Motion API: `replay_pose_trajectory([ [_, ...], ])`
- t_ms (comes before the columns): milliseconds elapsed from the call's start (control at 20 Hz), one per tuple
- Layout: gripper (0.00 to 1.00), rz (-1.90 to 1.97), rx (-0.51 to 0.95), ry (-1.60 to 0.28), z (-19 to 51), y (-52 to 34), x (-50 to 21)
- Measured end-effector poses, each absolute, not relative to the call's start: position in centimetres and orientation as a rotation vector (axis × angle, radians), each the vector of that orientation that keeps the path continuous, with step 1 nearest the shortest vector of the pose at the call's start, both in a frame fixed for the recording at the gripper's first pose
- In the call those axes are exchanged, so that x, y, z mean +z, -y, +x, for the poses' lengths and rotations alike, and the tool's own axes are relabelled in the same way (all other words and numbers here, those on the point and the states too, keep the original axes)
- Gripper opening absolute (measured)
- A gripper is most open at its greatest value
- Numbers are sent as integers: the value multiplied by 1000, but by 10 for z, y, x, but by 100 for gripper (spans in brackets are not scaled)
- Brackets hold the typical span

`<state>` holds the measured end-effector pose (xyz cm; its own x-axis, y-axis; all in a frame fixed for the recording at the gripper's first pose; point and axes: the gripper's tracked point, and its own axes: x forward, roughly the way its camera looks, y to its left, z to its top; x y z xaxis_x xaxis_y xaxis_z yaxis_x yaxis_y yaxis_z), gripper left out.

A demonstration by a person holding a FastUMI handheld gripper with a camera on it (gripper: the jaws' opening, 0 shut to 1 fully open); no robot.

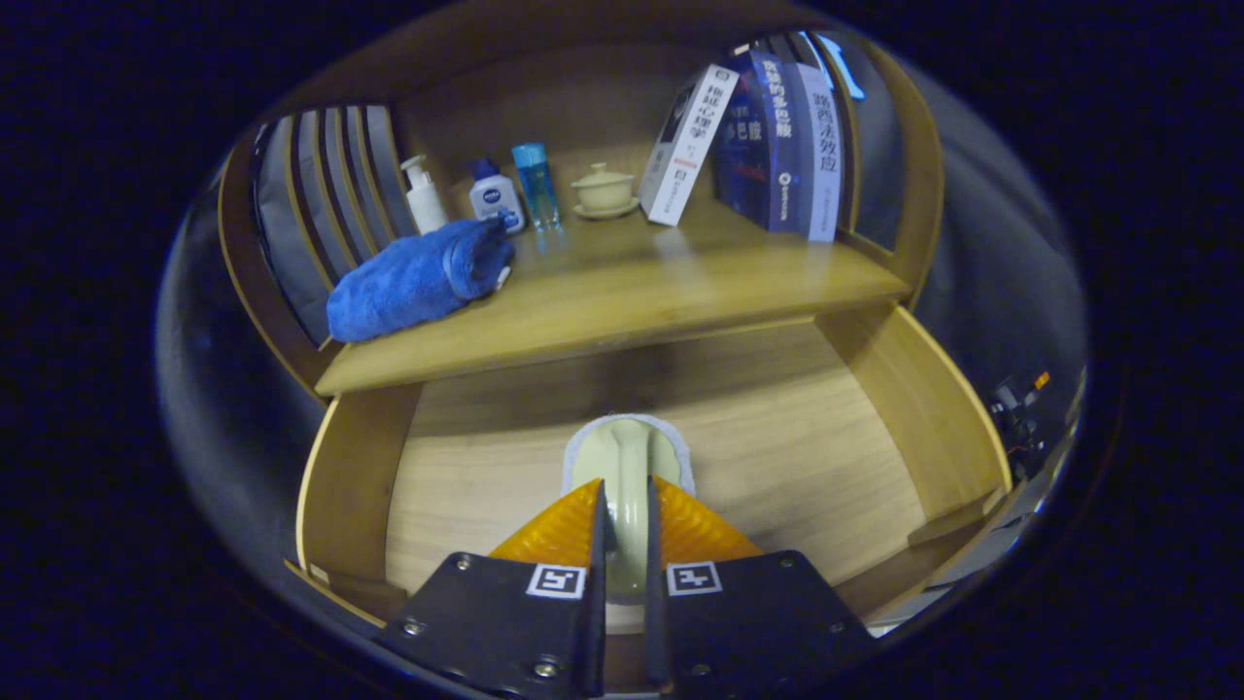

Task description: Pull open the drawer, take out the items inside it, and place them on the countertop above the cabinet.

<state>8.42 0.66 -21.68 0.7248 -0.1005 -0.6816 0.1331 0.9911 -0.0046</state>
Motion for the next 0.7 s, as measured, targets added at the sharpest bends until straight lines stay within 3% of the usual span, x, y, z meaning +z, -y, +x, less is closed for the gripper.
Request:
replay_pose_trajectory([
  [700,16,57,-21,-187,86,-47,-9],
])
